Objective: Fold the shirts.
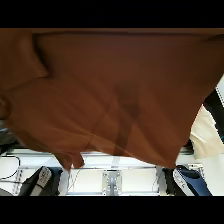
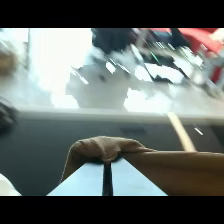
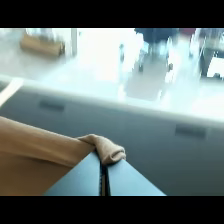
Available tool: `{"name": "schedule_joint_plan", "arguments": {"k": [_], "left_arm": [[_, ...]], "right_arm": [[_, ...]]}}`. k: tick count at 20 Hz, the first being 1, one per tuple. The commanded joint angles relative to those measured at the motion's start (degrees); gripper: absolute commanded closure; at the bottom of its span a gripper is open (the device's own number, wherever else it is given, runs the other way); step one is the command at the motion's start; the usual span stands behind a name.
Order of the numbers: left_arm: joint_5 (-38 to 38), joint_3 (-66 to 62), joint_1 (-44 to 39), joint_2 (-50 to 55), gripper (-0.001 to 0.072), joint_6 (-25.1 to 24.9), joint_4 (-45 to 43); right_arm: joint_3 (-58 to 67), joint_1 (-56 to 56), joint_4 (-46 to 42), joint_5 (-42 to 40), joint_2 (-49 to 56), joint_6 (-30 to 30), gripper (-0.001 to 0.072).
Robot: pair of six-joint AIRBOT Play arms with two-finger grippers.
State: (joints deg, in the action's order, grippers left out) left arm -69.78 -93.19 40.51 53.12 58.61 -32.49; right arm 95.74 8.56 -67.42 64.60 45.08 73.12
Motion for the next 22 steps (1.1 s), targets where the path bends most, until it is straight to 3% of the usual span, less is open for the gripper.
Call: {"name": "schedule_joint_plan", "arguments": {"k": [1, 5, 8, 13, 15, 18, 20, 22], "left_arm": [[-4.4, -1.2, -16.0, 13.6, 0.0698, 3.2, -14.0], [3.5, -1.2, -27.6, 32.4, 0.0698, 9.7, -32.0], [12.3, -1.3, -28.3, 44.0, 0.0697, 16.2, -33.5], [23.1, -1.3, -28.3, 48.9, 0.0697, 14.8, -33.5], [19.6, -1.3, -28.4, 48.7, 0.0697, 11.4, -33.5], [7.2, -0.8, -29.4, 48.6, 0.0698, 6.9, -33.8], [4.8, 1.6, -30.5, 47.6, 0.0699, 6.6, -38.1], [5.5, 5.9, -31.5, 45.7, 0.0699, 10.1, -44.9]], "right_arm": [[1.2, 0.0, 1.2, 6.3, 13.0, 1.2, 0.0703], [1.2, -1.1, 3.1, 7.6, 33.8, 1.2, 0.0701], [1.2, -3.2, 3.1, 2.2, 47.7, 1.4, 0.0701], [1.2, -5.5, 3.5, -16.7, 56.6, 5.9, 0.0701], [1.3, -5.5, 3.5, -16.2, 56.6, 5.9, 0.0701], [1.2, -5.6, 1.9, -7.8, 56.6, 5.8, 0.0701], [1.2, -6.2, -2.2, -2.6, 56.6, 5.9, 0.0701], [1.0, -6.7, -4.1, 0.1, 56.6, 5.9, 0.0701]]}}
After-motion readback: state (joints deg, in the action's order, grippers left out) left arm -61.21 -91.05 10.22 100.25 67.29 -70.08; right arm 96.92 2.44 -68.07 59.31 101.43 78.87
